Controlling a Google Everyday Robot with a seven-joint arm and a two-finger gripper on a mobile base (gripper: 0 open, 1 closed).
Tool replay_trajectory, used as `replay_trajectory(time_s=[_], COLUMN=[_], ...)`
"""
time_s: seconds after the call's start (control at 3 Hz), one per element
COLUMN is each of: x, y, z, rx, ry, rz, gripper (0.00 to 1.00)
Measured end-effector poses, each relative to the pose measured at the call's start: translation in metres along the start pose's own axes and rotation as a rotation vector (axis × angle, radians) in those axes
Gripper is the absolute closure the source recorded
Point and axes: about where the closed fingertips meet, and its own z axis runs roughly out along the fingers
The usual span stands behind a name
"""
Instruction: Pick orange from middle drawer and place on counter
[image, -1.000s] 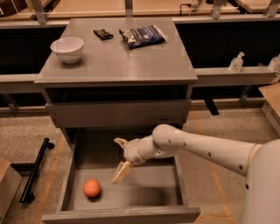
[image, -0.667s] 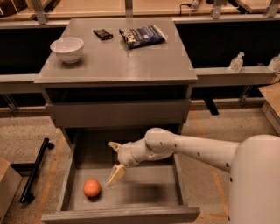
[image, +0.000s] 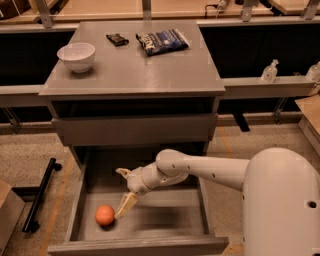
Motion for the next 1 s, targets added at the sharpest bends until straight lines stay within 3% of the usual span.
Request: replay_trajectory(time_s=[0.33, 1.0], x=[0.012, 0.038], y=[0.001, -0.001], z=[0.009, 0.058], rx=[0.01, -0.004], ry=[0.02, -0.034], rz=[-0.008, -0.02], gripper=[0.0, 0.0])
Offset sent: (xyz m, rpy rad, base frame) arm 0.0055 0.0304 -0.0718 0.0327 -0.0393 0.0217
